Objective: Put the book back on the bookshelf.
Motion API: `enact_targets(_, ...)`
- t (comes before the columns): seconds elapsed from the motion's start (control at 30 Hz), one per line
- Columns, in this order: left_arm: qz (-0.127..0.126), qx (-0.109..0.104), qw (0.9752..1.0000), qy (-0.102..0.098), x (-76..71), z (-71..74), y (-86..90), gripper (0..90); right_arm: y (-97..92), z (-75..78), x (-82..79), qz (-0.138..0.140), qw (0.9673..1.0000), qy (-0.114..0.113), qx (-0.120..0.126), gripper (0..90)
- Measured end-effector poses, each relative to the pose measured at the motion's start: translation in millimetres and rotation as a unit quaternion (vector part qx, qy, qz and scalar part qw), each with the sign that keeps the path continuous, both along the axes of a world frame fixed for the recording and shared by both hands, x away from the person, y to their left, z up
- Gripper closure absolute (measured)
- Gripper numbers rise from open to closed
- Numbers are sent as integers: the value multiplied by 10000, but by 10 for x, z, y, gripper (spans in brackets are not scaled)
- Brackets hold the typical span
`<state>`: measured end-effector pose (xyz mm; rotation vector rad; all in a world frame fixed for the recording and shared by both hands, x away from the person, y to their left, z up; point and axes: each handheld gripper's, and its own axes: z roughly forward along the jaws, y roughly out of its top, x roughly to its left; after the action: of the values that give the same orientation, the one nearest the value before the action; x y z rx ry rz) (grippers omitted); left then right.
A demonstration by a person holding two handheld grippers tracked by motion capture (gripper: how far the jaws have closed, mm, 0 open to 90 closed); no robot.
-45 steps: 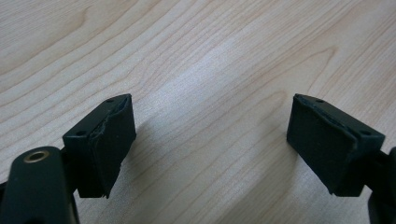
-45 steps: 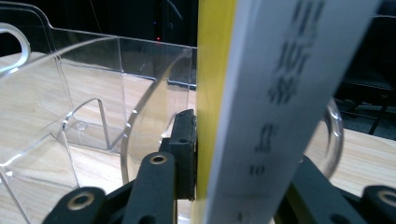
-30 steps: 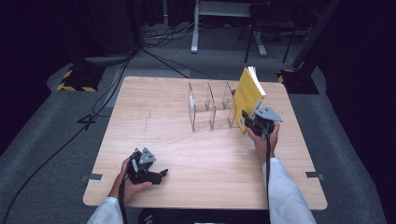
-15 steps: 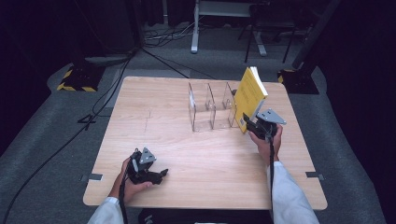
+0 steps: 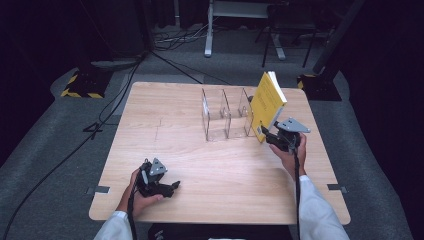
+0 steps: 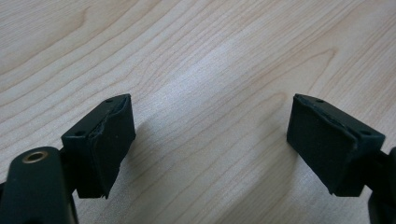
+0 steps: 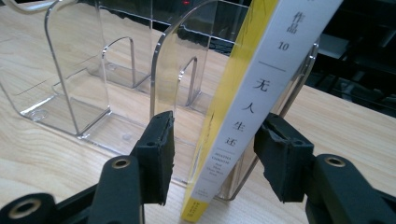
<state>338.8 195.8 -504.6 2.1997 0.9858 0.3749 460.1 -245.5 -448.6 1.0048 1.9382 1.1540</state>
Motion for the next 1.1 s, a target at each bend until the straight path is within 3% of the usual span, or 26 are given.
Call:
enact_targets(0.6,2,3,10000,2,-1,0,0,159,-117,242,-131,397,9986,250,-248,468)
enact_targets(1.1,2,2,10000,2,-1,0,0,159,-139,337,-295,797,9933,474,-690,420)
